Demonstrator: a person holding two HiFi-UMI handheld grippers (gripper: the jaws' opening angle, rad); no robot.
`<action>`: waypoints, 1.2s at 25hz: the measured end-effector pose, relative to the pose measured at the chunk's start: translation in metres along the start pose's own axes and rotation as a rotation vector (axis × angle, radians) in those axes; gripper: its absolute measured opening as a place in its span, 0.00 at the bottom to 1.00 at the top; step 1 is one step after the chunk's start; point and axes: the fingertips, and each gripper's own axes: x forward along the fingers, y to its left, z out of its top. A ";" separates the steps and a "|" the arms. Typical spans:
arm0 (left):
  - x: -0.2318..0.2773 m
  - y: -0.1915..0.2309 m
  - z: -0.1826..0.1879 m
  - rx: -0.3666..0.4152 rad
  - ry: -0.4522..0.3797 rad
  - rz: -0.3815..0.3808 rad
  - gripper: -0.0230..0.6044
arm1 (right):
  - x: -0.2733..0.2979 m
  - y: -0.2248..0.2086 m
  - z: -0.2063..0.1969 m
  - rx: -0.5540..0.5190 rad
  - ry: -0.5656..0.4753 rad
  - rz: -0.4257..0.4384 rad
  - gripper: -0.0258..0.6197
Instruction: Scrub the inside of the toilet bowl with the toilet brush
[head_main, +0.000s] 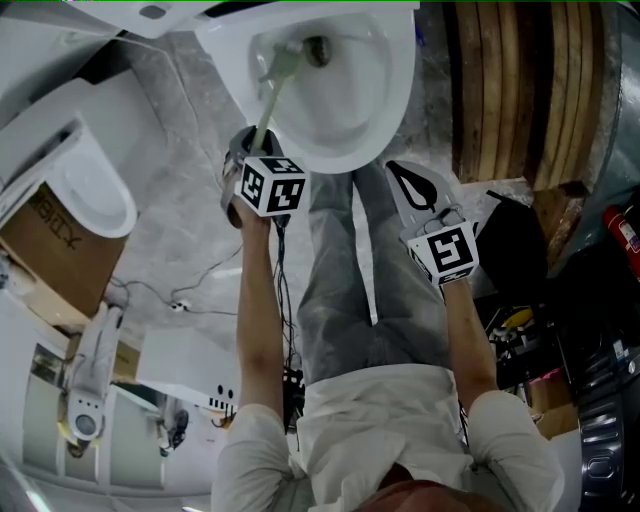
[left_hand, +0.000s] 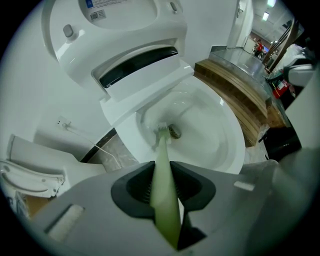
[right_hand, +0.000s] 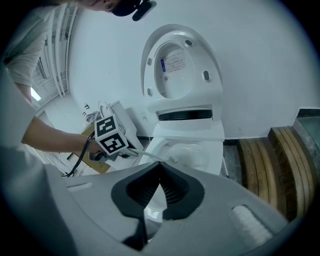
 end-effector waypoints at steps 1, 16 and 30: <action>-0.001 -0.003 -0.004 0.004 0.005 -0.003 0.21 | 0.000 0.000 0.000 0.000 0.000 0.001 0.04; -0.014 -0.062 -0.050 -0.038 0.047 -0.108 0.21 | 0.000 -0.001 -0.006 -0.008 0.022 0.017 0.04; -0.014 -0.105 -0.057 -0.240 0.069 -0.182 0.21 | 0.012 0.010 -0.005 -0.014 0.035 0.047 0.05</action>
